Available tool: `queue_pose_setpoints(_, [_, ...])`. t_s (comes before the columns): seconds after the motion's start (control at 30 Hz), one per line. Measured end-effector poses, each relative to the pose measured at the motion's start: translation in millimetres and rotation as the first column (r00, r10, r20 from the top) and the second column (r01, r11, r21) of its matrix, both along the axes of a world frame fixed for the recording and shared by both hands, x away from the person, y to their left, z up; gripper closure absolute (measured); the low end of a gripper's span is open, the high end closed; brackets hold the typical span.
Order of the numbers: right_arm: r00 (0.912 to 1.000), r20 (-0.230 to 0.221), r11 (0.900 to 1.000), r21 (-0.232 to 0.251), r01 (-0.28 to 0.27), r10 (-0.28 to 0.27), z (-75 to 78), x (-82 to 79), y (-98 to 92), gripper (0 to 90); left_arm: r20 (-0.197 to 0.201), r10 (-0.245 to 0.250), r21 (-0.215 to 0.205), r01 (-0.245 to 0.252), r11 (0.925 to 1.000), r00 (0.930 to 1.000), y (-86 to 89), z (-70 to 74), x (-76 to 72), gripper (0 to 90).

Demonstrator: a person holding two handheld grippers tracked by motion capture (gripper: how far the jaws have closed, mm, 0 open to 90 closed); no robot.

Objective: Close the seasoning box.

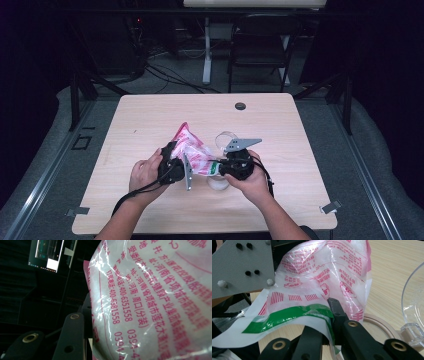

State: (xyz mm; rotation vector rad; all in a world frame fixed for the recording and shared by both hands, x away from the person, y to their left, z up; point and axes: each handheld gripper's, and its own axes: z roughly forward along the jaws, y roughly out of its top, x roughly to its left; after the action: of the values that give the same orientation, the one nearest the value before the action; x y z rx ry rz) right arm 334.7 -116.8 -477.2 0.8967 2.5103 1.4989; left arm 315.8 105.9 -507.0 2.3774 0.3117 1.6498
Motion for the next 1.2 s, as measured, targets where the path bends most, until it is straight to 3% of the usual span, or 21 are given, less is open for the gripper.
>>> queue_pose_setpoints(1.2, [0.9999,0.012,1.0,0.008,0.005,-0.005,2.6,-1.6,-3.0,89.2,0.075,-0.02,0.087,0.014,0.9961,0.997,-5.0,14.4,-3.3,62.8])
